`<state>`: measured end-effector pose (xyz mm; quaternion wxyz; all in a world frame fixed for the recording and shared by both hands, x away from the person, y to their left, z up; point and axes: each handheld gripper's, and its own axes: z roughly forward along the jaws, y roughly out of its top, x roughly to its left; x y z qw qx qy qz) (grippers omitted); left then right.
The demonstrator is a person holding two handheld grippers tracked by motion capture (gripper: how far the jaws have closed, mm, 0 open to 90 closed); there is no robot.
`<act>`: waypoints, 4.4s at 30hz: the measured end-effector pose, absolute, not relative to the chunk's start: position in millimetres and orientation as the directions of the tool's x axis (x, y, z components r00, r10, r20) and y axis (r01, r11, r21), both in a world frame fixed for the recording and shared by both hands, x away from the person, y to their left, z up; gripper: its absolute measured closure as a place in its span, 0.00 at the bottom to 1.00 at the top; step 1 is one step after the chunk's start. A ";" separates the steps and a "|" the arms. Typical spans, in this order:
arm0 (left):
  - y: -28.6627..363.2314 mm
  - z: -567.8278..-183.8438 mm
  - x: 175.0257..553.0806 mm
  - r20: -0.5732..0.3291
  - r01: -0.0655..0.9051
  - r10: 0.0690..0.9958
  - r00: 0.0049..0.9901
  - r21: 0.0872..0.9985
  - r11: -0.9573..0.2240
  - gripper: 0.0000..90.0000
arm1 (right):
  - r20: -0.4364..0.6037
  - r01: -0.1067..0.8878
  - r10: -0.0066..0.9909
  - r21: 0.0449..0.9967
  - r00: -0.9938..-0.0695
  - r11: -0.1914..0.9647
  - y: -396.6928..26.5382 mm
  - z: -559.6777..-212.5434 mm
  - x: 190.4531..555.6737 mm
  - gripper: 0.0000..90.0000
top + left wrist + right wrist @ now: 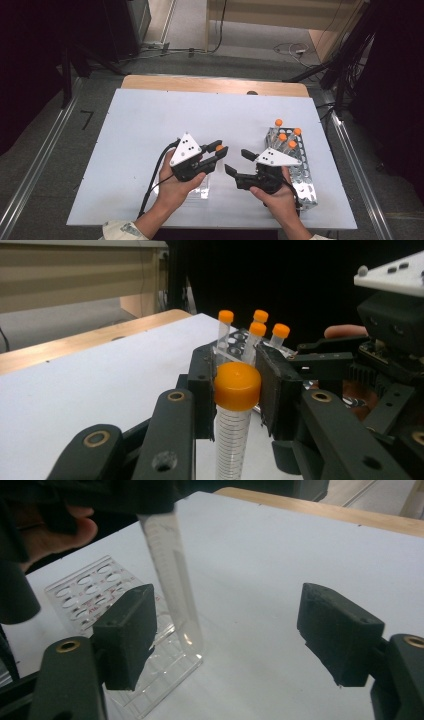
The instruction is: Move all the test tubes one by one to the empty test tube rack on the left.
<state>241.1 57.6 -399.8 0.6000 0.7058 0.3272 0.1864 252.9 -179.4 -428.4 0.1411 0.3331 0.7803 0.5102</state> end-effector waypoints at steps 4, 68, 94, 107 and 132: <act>67.9 -391.3 239.1 -0.144 0.245 0.696 0.704 0.968 -0.048 0.80 | 0.110 0.372 0.669 0.890 -0.735 0.263 -181.5 -428.8 250.8 0.21; 185.0 -407.1 207.2 -0.088 0.257 0.857 0.508 0.965 -0.054 0.80 | 0.101 0.391 0.716 0.885 -0.690 0.252 -202.5 -434.4 246.0 0.21; 172.8 -447.3 208.9 -0.040 0.331 0.873 0.487 0.933 -0.142 0.79 | 0.100 0.397 0.719 0.882 -0.688 0.256 -203.1 -436.1 245.3 0.21; 172.2 -444.7 207.6 -0.079 0.325 0.848 0.524 0.939 -0.114 0.65 | 0.098 0.391 0.720 0.885 -0.687 0.252 -203.6 -435.5 244.8 0.21; 188.9 -447.9 219.7 -0.224 0.342 0.891 0.396 0.936 0.084 0.20 | 0.062 0.347 0.829 0.923 -0.555 0.164 -256.8 -417.4 247.3 0.21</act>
